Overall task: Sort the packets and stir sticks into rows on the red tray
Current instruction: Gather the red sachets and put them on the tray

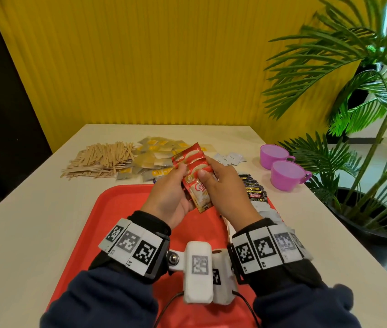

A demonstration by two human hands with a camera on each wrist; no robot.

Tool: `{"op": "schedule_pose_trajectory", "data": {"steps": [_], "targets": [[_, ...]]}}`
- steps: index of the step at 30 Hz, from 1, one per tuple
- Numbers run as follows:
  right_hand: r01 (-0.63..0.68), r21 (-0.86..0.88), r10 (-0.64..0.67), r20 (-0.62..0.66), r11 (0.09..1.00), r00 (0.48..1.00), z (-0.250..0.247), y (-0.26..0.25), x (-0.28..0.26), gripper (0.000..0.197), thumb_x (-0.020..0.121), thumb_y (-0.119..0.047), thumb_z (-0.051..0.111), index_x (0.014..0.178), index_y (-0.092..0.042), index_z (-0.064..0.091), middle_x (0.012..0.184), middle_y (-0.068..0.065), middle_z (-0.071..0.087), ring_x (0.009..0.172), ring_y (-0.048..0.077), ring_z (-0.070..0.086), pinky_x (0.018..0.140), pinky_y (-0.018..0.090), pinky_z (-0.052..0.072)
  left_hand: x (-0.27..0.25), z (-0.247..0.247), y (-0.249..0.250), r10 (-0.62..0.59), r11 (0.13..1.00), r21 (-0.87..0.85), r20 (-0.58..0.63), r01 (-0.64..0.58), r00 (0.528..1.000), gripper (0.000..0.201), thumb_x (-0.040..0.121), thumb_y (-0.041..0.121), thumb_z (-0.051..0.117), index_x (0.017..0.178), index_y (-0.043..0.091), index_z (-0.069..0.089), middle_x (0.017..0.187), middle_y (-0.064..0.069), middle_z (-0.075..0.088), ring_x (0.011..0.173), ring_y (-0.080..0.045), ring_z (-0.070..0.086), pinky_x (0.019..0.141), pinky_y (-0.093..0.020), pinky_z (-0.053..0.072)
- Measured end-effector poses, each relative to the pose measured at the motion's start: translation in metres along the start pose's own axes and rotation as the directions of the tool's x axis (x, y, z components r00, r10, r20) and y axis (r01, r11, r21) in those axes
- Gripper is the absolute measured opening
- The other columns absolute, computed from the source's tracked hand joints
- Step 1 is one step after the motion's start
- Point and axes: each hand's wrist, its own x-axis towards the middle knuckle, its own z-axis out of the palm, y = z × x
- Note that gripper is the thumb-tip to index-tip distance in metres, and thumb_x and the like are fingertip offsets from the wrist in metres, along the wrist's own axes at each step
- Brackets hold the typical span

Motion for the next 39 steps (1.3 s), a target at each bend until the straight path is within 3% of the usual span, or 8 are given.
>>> {"op": "schedule_pose_trajectory", "data": {"steps": [2, 5, 12, 15, 23, 31, 35, 39], "targets": [[0.014, 0.001, -0.014, -0.007, 1.0, 1.0, 0.0, 0.0, -0.001, 0.045, 0.095, -0.034, 0.048, 0.139, -0.029, 0.043, 0.114, 0.011, 0.053, 0.094, 0.015, 0.049, 0.062, 0.004, 0.029, 0.001, 0.0, -0.001, -0.007, 1.0, 0.013, -0.023, 0.007, 1.0, 0.042, 0.102, 0.031, 0.028, 0.129, 0.009, 0.051, 0.122, -0.015, 0.062, 0.096, -0.023, 0.064, 0.068, -0.032, 0.057], [0.015, 0.013, -0.015, -0.012, 1.0, 1.0, 0.001, 0.0, -0.001, 0.044, 0.094, -0.034, 0.049, 0.138, -0.029, 0.045, 0.115, 0.009, 0.054, 0.104, 0.019, 0.053, 0.07, 0.02, 0.036, 0.001, 0.0, -0.001, -0.015, 0.999, 0.028, -0.035, 0.016, 0.999, 0.04, 0.102, 0.029, 0.029, 0.13, 0.009, 0.05, 0.122, -0.015, 0.062, 0.099, -0.024, 0.063, 0.069, -0.033, 0.055], [0.017, 0.029, -0.017, -0.005, 0.999, 1.0, 0.006, -0.005, 0.0, 0.044, 0.088, -0.042, 0.047, 0.127, -0.024, 0.056, 0.105, 0.01, 0.06, 0.097, 0.023, 0.059, 0.079, 0.03, 0.046, 0.0, 0.001, -0.001, -0.001, 0.999, 0.041, -0.042, 0.003, 0.999, 0.037, 0.102, 0.026, 0.03, 0.129, 0.01, 0.051, 0.118, -0.014, 0.064, 0.087, -0.02, 0.065, 0.064, -0.031, 0.055], [0.004, 0.027, -0.004, 0.0, 1.0, 1.0, 0.006, -0.006, -0.001, 0.035, 0.091, -0.037, 0.049, 0.117, -0.017, 0.061, 0.102, 0.011, 0.06, 0.096, 0.023, 0.057, 0.071, 0.027, 0.038, 0.0, 0.001, -0.002, 0.009, 0.998, 0.057, -0.017, -0.008, 1.0, 0.038, 0.102, 0.026, 0.03, 0.129, 0.009, 0.051, 0.112, -0.013, 0.065, 0.084, -0.019, 0.065, 0.06, -0.028, 0.056], [0.018, 0.021, -0.017, -0.034, 1.0, 0.999, -0.002, -0.009, -0.007, 0.026, 0.095, -0.025, 0.05, 0.114, -0.01, 0.056, 0.108, 0.01, 0.055, 0.094, 0.017, 0.048, 0.064, 0.022, 0.025, -0.002, 0.003, -0.003, 0.055, 0.994, 0.09, 0.039, -0.058, 0.998, 0.026, 0.099, 0.005, 0.035, 0.113, 0.011, 0.056, 0.1, -0.01, 0.066, 0.085, -0.021, 0.064, 0.076, -0.036, 0.051], [0.028, 0.042, -0.025, -0.063, 0.999, 0.998, -0.001, -0.008, -0.006, 0.025, 0.095, -0.024, 0.049, 0.115, -0.011, 0.057, 0.111, 0.013, 0.054, 0.091, 0.014, 0.045, 0.059, 0.021, 0.027, -0.002, 0.005, -0.005, 0.07, 0.994, 0.087, 0.038, -0.073, 0.997, 0.027, 0.1, 0.006, 0.034, 0.115, 0.008, 0.056, 0.102, -0.012, 0.065, 0.087, -0.02, 0.064, 0.077, -0.034, 0.051], [0.031, 0.011, -0.031, -0.054, 0.999, 0.998, -0.003, -0.009, -0.006, 0.029, 0.095, -0.025, 0.048, 0.122, -0.015, 0.056, 0.11, 0.012, 0.052, 0.088, 0.011, 0.041, 0.059, -0.002, 0.028, -0.001, 0.005, -0.007, 0.096, 0.99, 0.1, 0.044, -0.1, 0.994, 0.026, 0.101, 0.008, 0.033, 0.11, 0.013, 0.057, 0.098, -0.009, 0.066, 0.086, -0.019, 0.064, 0.079, -0.035, 0.05], [0.036, 0.004, -0.036, -0.056, 0.999, 0.998, -0.003, -0.012, -0.007, 0.03, 0.095, -0.026, 0.048, 0.122, -0.015, 0.055, 0.11, 0.011, 0.054, 0.091, 0.013, 0.045, 0.06, 0.004, 0.029, 0.001, 0.006, -0.008, 0.112, 0.983, 0.141, 0.037, -0.116, 0.993, 0.028, 0.101, 0.007, 0.032, 0.109, 0.016, 0.057, 0.097, -0.006, 0.067, 0.084, -0.016, 0.065, 0.073, -0.031, 0.053]]}}
